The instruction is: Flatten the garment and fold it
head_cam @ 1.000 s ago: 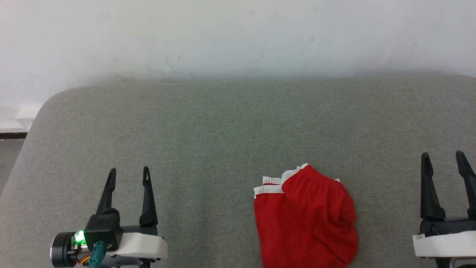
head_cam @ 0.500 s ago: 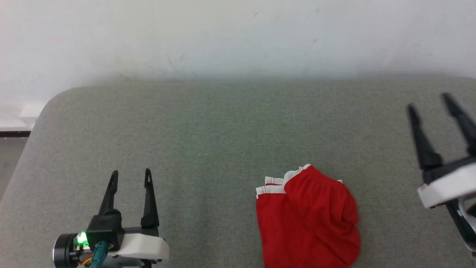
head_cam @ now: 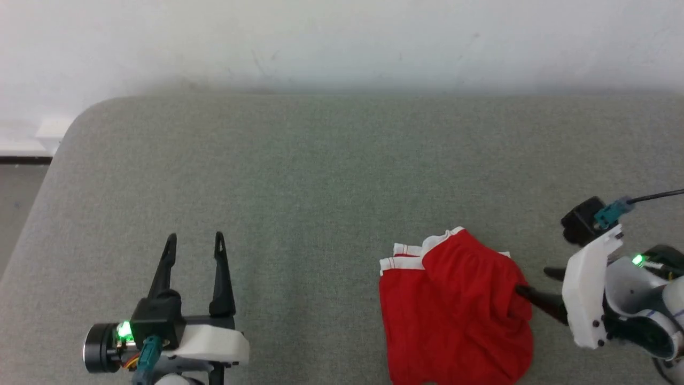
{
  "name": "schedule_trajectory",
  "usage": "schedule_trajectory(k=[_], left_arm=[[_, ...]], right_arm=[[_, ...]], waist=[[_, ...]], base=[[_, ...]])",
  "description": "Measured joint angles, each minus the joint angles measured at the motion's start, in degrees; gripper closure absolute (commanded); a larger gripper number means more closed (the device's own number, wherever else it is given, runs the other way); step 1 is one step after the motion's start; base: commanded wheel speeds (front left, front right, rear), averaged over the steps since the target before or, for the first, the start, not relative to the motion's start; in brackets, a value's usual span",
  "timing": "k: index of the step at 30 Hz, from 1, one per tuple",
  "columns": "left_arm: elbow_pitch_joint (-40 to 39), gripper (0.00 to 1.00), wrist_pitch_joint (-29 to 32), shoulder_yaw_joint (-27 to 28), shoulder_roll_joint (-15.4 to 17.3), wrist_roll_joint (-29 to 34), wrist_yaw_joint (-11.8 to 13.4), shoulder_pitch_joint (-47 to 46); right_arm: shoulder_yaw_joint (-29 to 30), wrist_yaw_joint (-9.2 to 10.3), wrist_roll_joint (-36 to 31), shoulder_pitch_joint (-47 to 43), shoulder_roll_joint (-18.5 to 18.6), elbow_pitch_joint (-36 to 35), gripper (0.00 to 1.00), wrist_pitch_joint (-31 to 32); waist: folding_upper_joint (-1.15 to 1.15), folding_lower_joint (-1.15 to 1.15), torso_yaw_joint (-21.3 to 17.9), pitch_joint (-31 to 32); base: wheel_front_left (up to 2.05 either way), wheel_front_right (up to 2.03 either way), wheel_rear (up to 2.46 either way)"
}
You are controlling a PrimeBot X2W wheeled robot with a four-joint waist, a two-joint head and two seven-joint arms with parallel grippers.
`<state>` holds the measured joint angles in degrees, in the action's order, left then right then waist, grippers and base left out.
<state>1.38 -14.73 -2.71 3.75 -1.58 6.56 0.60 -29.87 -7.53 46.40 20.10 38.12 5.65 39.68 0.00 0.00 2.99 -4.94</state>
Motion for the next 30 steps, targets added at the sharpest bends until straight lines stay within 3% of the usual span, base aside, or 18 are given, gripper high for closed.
schedule_trajectory(k=[7, 11, 12, 13, 20, 30], left_arm=[[0.26, 0.00, 0.00, -1.23, -0.20, 0.16, 0.01, -2.49], [0.60, 0.00, 0.00, -1.52, -0.26, 0.18, 0.02, -3.04], [0.66, 0.00, 0.00, -1.44, -0.25, 0.18, 0.02, -3.02], [0.71, 0.00, 0.00, -1.32, -0.21, 0.18, 0.03, -3.02], [0.86, 0.00, 0.00, -0.42, 0.13, 0.19, 0.21, -1.44], [-1.98, 0.00, 0.00, 1.81, 0.91, 0.26, 1.40, -0.09]], right_arm=[[-6.84, 0.00, 1.58, 1.43, -5.58, 11.55, 0.00, -3.54], [-10.01, -0.01, 2.35, 2.34, -6.12, 14.62, 0.00, -6.76], [-10.63, -0.02, 2.63, 2.52, -6.04, 15.19, 0.62, -8.02], [-11.33, -0.03, 2.70, 2.67, -5.93, 15.51, 1.00, -9.26], [-15.82, -0.09, 3.88, 3.44, -4.86, 14.11, 1.00, -18.42], [-19.53, -0.08, -2.27, 11.79, 4.99, 4.15, 1.00, -20.71]], waist=[[0.00, 0.01, 1.40, -3.15], [0.00, 0.00, 2.53, -3.84], [0.00, 0.00, 2.65, -3.79], [0.00, 0.00, 2.66, -3.68], [0.00, 0.00, 0.43, -2.39], [0.00, 0.00, -8.96, -1.96]], base=[[0.00, 0.00, 0.00], [0.00, 0.00, 0.00], [0.00, 0.00, 0.00], [0.00, 0.00, 0.00], [0.00, 0.00, 0.00], [0.00, 0.00, 0.00]])
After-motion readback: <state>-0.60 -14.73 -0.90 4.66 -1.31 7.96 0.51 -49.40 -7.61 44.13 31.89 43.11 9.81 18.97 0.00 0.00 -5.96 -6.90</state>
